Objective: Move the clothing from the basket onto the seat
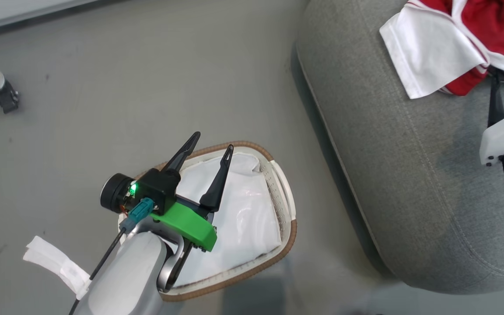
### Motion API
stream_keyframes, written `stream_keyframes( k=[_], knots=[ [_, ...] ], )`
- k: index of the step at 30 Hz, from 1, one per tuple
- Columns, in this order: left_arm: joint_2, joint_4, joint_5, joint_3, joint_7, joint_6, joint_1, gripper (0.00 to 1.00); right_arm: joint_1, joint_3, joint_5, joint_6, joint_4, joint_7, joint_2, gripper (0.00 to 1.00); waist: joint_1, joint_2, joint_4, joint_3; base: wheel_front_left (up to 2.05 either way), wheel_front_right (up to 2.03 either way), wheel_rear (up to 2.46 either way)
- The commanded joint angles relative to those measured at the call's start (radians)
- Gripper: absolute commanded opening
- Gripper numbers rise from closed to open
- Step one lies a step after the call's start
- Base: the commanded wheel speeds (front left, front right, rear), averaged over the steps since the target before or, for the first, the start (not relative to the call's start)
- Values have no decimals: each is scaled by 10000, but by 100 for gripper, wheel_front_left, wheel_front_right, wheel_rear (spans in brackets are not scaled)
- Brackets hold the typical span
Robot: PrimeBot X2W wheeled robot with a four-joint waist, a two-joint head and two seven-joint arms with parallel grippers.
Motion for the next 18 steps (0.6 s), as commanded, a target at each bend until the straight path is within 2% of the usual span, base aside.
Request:
stream_keyframes(
  k=[1, 10, 18],
  knots=[
    [-45, 10, -103, 143, -29, 99, 182, 100, 255, 189, 152, -14, -162, -44, 9, 100, -1, -1, -239, -584, 0, 0, 0],
    [-632, -326, -119, 1301, -32, 265, 832, 100, 716, 1124, 1084, -14, -1063, -45, -230, 100, -1, -1, 187, -1977, 0, 0, 0],
    [-953, -618, 368, 2716, -21, 389, 1584, 100, 981, 1613, 1327, -15, -1607, -45, 271, 100, -1, -1, 900, -2980, 0, 0, 0]
  ],
)
